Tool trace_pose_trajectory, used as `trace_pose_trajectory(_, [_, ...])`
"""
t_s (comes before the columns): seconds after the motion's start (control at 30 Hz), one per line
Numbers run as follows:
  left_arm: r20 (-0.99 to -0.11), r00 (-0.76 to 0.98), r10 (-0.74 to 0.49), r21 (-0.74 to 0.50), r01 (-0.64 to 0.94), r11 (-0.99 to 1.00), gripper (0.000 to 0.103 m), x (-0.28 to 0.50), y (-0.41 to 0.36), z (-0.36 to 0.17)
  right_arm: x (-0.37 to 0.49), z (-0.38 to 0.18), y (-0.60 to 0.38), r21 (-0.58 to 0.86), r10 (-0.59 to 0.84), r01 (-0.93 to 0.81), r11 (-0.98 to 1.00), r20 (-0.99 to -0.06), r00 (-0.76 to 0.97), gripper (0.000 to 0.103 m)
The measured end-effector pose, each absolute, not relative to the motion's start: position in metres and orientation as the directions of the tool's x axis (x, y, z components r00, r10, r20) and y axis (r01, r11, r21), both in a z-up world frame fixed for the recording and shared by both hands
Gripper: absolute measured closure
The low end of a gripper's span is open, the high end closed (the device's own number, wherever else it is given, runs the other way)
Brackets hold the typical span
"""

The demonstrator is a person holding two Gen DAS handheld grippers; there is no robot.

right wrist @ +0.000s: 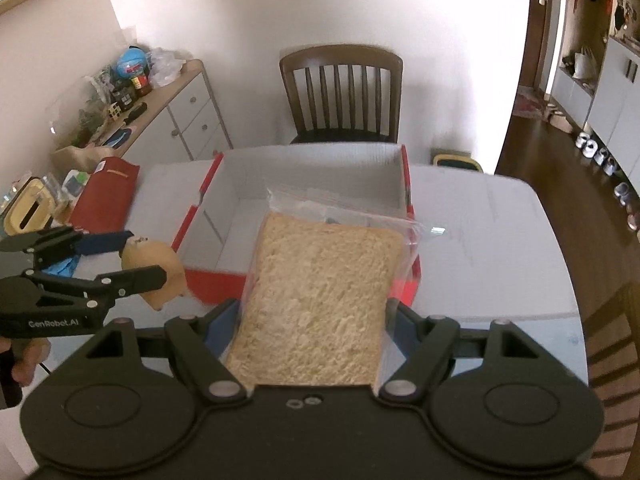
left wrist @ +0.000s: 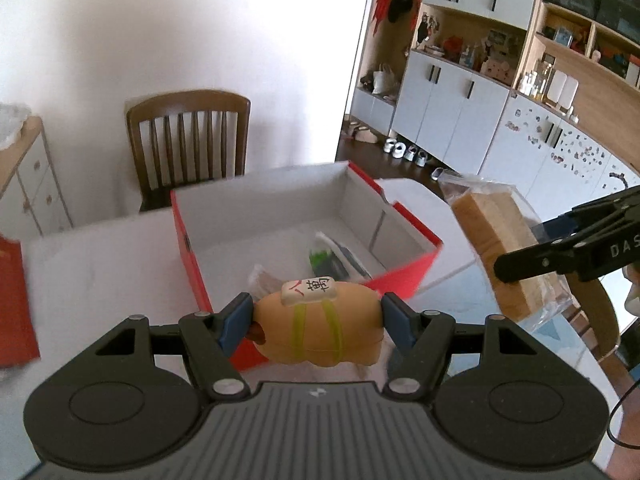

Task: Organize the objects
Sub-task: 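Lift and carry the toy and bread with both grippers over the red box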

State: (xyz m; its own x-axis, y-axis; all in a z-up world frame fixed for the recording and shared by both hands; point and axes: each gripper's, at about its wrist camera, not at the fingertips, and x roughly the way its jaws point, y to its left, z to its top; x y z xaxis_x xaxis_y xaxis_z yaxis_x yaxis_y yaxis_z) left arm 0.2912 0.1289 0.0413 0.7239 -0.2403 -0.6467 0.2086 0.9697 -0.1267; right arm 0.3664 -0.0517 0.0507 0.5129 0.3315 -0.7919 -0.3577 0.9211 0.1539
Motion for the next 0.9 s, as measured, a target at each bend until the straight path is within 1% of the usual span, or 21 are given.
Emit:
trace_pose_trajectory(0.17, [-0.639, 0.739, -0.214, -0.096, 0.2, 0.975, 0.033, 0.333, 0.135, 0.049, 0.4, 0.047, -0.032, 0.117, 0.314, -0.372, 0.921, -0.788, 0.53, 0.026])
trace_pose_trajectory(0.2, [-0.639, 0.736, -0.224, -0.092, 0.216, 0.972, 0.033, 0.34, 0.136, 0.05, 0.406, 0.046, -0.029, 0.112, 0.314, -0.378, 0.919, -0.788, 0.53, 0.026])
trace_pose_trajectory(0.33, [-0.646, 0.739, -0.191, -0.073, 0.189, 0.979, 0.033, 0.375, 0.136, 0.049, 0.428, 0.038, -0.017, 0.092, 0.296, -0.374, 0.923, -0.791, 0.535, 0.026])
trace_pose_trajectory(0.53, [-0.69, 0.71, -0.142, -0.034, 0.164, 0.986, 0.032, 0.421, 0.129, 0.029, 0.455, 0.019, -0.004, 0.053, 0.253, -0.354, 0.934, -0.798, 0.548, 0.026])
trace_pose_trajectory(0.7, [-0.737, 0.668, -0.103, -0.008, 0.145, 0.989, 0.032, 0.444, 0.122, 0.005, 0.472, 0.001, 0.0, 0.062, 0.248, -0.347, 0.936, -0.815, 0.524, 0.026])
trace_pose_trajectory(0.9, [-0.753, 0.654, -0.079, 0.011, 0.132, 0.991, 0.032, 0.466, 0.118, -0.011, 0.481, -0.025, 0.005, 0.063, 0.25, -0.36, 0.931, -0.828, 0.502, 0.026])
